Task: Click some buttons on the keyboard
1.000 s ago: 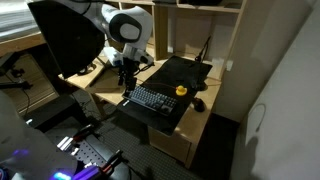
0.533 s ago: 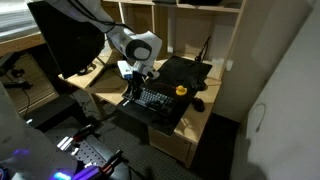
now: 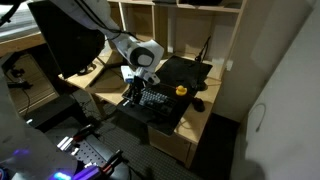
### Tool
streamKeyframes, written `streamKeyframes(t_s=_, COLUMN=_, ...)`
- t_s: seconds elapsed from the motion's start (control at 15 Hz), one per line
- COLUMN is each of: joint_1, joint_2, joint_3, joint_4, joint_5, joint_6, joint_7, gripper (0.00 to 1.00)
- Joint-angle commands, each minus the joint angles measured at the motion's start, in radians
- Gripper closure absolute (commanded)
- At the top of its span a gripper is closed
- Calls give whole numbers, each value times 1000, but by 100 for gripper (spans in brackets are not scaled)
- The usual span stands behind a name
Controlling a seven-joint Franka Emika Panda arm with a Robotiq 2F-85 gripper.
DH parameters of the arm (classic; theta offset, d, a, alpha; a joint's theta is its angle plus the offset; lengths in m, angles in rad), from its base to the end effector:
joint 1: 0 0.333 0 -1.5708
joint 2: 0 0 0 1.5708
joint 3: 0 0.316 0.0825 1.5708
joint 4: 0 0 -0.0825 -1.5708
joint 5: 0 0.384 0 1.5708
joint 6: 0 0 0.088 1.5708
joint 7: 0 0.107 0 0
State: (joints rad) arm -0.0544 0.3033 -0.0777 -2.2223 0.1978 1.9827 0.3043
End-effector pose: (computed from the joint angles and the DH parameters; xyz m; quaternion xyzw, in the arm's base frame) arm 0.4807 -0.0526 0.2080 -0.9232 0.2699 0.2704 0.0419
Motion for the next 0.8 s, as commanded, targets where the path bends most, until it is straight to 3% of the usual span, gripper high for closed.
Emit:
streamKeyframes(t_s=0.0, joint_1=4, joint_2=28, joint_3=-3, joint_4=11, joint_5=3, joint_6=0, joint_7=-1, gripper=0)
streamKeyframes(t_s=0.2, joint_1=4, joint_2=25, joint_3=-3, joint_4=13, joint_5=2, joint_6=-1, joint_7=0, gripper=0)
streamKeyframes(t_s=0.6, joint_1=-12, joint_2=133, joint_3=11, joint_4=45, joint_5=146, joint_6=232, joint_7=-10, gripper=0)
streamKeyframes(t_s=0.73, joint_1=-1, joint_2=104, joint_3=1, joint_4=24, joint_5=109, joint_6=195, joint_7=3, gripper=0)
